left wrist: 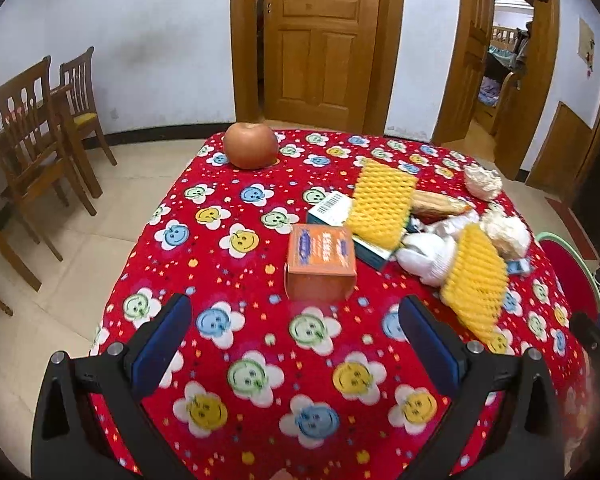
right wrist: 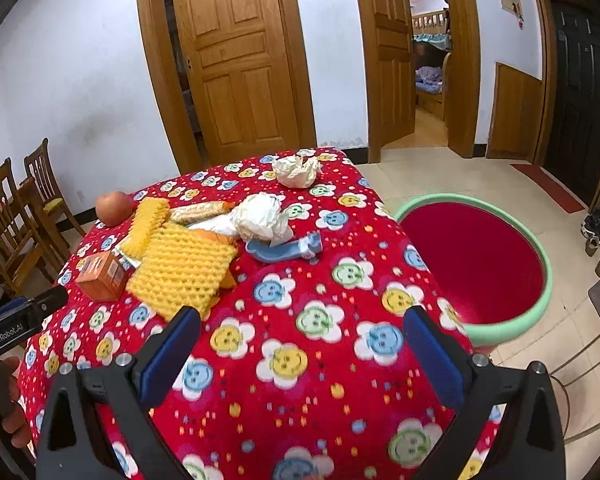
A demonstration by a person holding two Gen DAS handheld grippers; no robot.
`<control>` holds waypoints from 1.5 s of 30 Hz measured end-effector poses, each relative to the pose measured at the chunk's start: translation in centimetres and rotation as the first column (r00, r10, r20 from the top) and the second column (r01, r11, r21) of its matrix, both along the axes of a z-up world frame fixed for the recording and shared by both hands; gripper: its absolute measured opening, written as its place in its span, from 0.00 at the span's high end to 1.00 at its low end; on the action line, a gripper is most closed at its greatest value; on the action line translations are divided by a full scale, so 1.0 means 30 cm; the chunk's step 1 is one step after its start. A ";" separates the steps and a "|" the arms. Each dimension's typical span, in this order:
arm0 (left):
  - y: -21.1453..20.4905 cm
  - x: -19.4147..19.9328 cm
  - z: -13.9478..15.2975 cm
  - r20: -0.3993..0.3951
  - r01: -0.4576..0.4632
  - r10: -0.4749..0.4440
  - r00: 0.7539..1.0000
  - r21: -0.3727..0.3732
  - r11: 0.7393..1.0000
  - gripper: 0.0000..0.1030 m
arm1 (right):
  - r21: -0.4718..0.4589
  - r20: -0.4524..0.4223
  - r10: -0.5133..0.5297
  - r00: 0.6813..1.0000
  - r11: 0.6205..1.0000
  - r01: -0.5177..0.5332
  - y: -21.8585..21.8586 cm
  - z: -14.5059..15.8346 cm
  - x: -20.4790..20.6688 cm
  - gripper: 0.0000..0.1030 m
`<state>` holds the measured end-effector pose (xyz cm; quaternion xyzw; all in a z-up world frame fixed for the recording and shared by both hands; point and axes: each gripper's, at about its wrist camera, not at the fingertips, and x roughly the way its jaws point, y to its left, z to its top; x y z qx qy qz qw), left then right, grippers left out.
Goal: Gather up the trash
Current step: 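Grasp the orange tea box with the left tool while the right tool grasps a crumpled tissue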
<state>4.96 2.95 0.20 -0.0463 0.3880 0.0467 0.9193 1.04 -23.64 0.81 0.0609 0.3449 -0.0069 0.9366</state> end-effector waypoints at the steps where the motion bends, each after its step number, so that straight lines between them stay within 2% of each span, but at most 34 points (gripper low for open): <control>1: 0.004 0.018 -0.003 -0.008 -0.001 0.001 1.000 -0.011 1.000 0.01 | 0.001 -0.006 0.009 1.000 1.000 -0.009 0.003 0.005 0.020 0.00; 4: 0.008 0.064 -0.018 -0.027 0.000 -0.001 1.000 -0.033 0.999 0.01 | 0.004 -0.028 0.031 0.999 1.000 -0.031 0.017 0.014 0.087 0.00; 14: -0.022 0.183 -0.109 -0.102 0.013 -0.016 0.995 -0.031 0.999 0.01 | 0.011 -0.105 0.083 0.991 0.997 -0.083 0.053 -0.024 0.347 0.00; 20: -0.013 0.210 -0.142 -0.130 -0.004 -0.001 0.991 -0.039 0.999 0.07 | 0.027 -0.122 0.122 0.985 0.992 -0.120 0.068 -0.060 0.393 0.01; 24: -0.008 0.220 -0.153 -0.137 0.006 -0.015 0.990 -0.067 0.998 0.16 | 0.040 -0.126 0.143 0.982 0.989 -0.139 0.074 -0.077 0.417 0.14; 25: -0.007 0.221 -0.157 -0.141 0.011 -0.022 0.990 -0.077 0.997 0.20 | 0.045 -0.127 0.149 0.981 0.988 -0.145 0.075 -0.080 0.423 0.16; 27: -0.006 0.223 -0.163 -0.146 0.017 -0.031 0.989 -0.094 0.995 0.28 | 0.058 -0.132 0.159 0.979 0.987 -0.152 0.072 -0.088 0.436 0.27; 29: -0.007 0.223 -0.167 -0.146 0.021 -0.036 0.989 -0.108 0.994 0.41 | 0.070 -0.141 0.161 0.977 0.986 -0.152 0.065 -0.094 0.446 0.33; 31: -0.008 0.220 -0.168 -0.144 0.025 -0.042 0.989 -0.116 0.993 0.47 | 0.086 -0.140 0.172 0.975 0.983 -0.161 0.063 -0.098 0.452 0.41; 33: -0.008 0.216 -0.164 -0.138 0.029 -0.045 0.989 -0.116 0.993 0.47 | 0.101 -0.142 0.185 0.972 0.980 -0.172 0.061 -0.105 0.458 0.53; 37: -0.011 0.196 -0.140 -0.112 0.036 -0.049 0.992 -0.111 0.993 0.48 | 0.117 -0.127 0.192 0.973 0.977 -0.177 0.057 -0.103 0.453 0.63; 45: -0.020 0.152 -0.057 -0.064 0.059 -0.067 0.996 -0.120 0.991 0.48 | 0.116 -0.047 0.200 0.979 0.974 -0.194 0.054 -0.015 0.391 0.65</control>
